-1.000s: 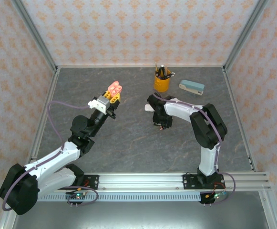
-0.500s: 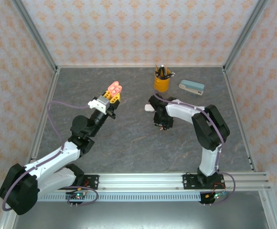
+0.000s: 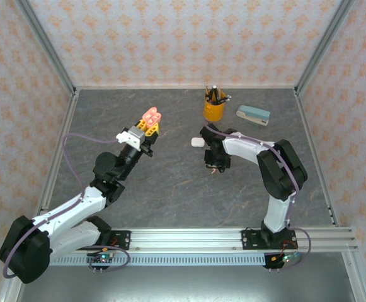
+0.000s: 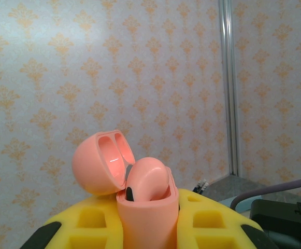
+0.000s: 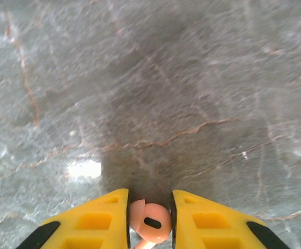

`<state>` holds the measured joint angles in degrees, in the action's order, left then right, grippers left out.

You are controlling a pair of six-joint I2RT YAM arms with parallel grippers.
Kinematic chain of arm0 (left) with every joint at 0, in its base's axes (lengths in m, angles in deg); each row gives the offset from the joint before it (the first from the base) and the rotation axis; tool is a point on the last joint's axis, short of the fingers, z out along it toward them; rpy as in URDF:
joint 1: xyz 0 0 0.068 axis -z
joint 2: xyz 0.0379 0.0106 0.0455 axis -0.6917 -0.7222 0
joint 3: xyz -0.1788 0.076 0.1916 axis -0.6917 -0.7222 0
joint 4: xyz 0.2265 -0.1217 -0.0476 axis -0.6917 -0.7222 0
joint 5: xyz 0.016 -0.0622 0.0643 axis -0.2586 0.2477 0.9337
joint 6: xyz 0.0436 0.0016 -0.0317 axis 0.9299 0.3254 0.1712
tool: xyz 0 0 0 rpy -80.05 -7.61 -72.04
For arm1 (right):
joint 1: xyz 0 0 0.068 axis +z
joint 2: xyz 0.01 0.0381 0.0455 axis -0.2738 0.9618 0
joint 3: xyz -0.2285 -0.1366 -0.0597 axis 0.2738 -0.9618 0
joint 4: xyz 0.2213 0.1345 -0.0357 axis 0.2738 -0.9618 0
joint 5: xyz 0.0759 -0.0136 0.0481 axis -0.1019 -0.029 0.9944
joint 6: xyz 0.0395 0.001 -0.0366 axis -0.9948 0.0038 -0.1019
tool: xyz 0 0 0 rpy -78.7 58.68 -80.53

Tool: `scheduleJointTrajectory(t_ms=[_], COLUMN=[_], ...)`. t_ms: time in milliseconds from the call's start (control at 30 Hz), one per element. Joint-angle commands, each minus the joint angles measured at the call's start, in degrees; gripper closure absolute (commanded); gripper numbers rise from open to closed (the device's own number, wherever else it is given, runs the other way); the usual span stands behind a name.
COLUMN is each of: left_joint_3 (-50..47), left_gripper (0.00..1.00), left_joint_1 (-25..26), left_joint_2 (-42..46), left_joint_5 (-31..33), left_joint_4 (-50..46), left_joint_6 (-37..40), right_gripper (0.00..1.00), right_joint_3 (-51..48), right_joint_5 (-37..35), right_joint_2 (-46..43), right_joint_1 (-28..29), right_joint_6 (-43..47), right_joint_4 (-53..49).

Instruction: Insert wireless bluetooth earbuds into charging case

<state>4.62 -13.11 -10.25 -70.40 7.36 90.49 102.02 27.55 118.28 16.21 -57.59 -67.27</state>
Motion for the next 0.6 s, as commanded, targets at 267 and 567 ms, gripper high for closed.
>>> scheduleJointTrajectory(t_ms=[267, 567], left_joint_3=[0.83, 0.74], left_gripper=[1.00, 1.00], left_joint_1=[0.26, 0.20], left_joint_2=[-0.09, 0.60], left_joint_5=[-0.34, -0.35], left_joint_4=[2.18, 1.95], left_joint_6=[-0.91, -0.65], right_gripper=[0.77, 0.77], right_joint_3=[-0.14, -1.30], right_joint_5=[4.21, 0.99], right_joint_2=[-3.75, -10.46], right_joint_1=[3.29, 3.97], right_joint_6=[10.83, 9.63], right_joint_4=[1.22, 4.74])
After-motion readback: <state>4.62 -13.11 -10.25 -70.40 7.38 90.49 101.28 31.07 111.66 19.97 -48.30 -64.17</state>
